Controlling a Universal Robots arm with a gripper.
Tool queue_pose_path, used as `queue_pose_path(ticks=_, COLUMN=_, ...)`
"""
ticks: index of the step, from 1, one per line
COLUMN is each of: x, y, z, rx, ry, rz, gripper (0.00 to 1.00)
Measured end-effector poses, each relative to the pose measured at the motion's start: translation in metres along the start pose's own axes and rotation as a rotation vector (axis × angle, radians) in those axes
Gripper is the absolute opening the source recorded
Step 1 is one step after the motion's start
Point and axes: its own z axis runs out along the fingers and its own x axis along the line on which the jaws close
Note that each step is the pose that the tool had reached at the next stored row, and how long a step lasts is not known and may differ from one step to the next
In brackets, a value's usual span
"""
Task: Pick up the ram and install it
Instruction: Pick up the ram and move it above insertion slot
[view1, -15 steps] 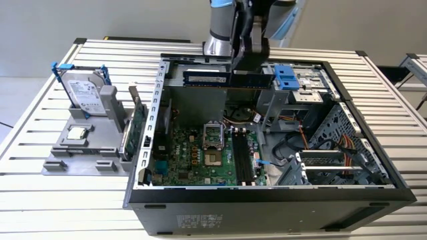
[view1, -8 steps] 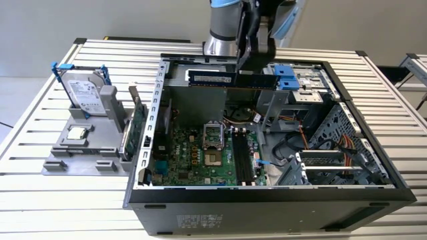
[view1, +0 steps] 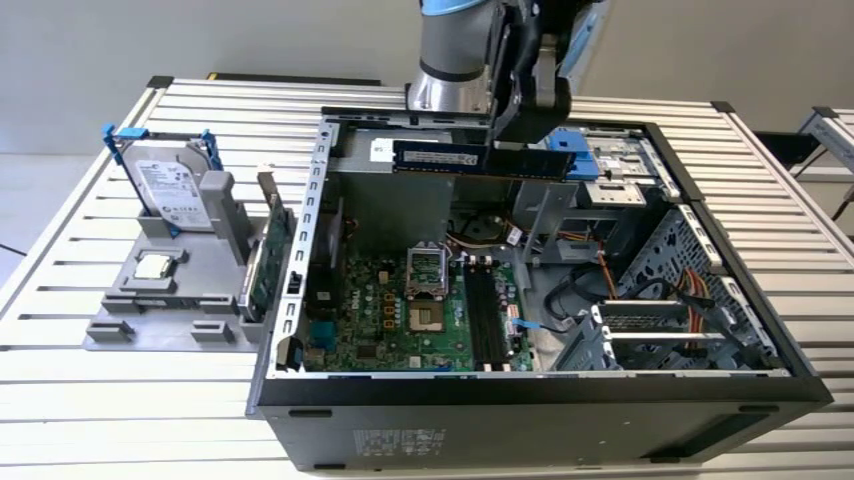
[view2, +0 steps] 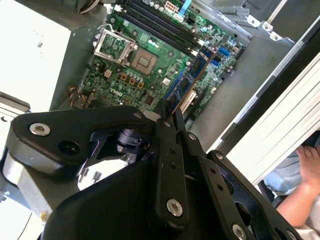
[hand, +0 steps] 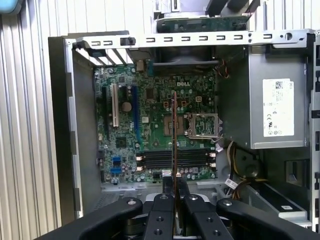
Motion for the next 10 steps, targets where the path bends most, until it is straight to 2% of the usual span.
queue_pose_path(ticks=10, x=-0.0011, y=-0.0157, z=0.0005, rx=0.0001, ry=-0.0002, rz=0.02, gripper=0.0)
